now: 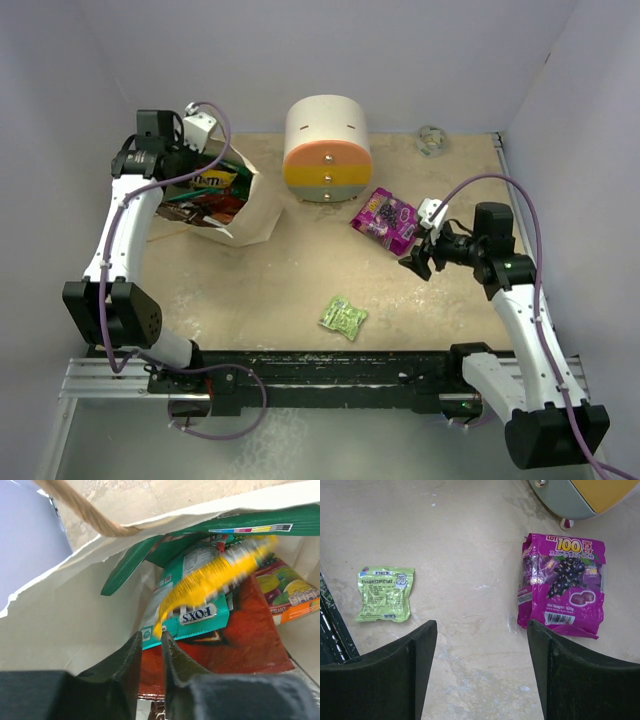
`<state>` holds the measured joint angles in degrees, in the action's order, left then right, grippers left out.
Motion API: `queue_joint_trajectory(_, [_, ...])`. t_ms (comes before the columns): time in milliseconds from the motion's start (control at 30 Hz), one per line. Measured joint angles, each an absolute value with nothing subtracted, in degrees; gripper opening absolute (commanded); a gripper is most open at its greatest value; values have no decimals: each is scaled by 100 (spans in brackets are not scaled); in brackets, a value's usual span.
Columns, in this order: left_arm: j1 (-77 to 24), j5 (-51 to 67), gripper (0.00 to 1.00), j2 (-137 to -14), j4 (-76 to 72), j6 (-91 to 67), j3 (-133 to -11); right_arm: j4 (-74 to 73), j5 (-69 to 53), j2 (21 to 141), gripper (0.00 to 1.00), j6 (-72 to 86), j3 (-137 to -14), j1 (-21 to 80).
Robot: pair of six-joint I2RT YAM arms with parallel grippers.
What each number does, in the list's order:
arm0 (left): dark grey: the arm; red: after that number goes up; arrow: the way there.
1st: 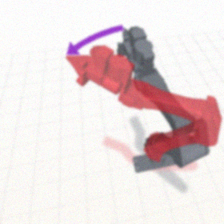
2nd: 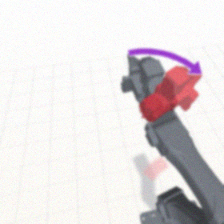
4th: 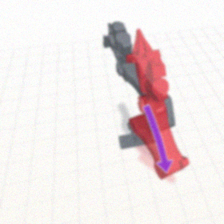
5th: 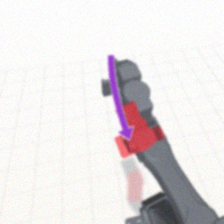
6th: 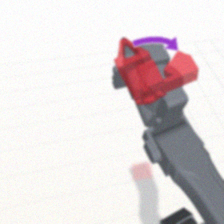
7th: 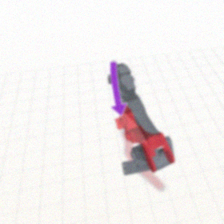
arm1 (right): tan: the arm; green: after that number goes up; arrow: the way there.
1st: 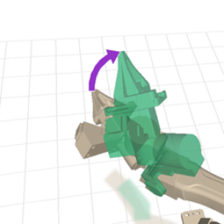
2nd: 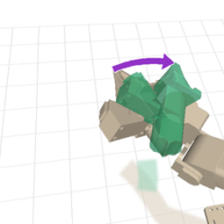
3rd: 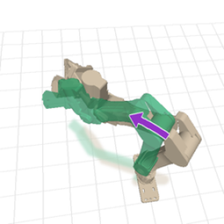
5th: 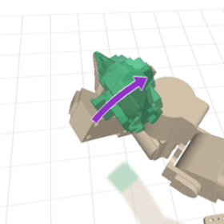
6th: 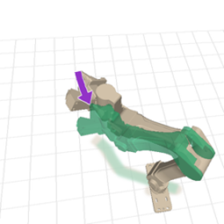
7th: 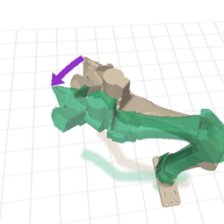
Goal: Place the snacks into the paper bag
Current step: Place the snack in the paper bag, then pick up the snack from the center of the board.
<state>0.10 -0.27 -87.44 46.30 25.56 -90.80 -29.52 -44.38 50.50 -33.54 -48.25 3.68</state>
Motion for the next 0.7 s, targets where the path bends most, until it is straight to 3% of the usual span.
queue_joint_trajectory(200, [10,-32,56,-8731,4619,2458,-9006,-2864,-4431,5142,80,-3376,-4821,368])
queue_joint_trajectory(567, [10,27,86,-7964,4615,2436,-8847,-2974,-4460,5857,80,-3566,-4831,475])
queue_joint_trajectory(700, [10,150,98,-7603,4670,2462,-8777,-3013,-4276,6090,79,-3695,-4853,982])
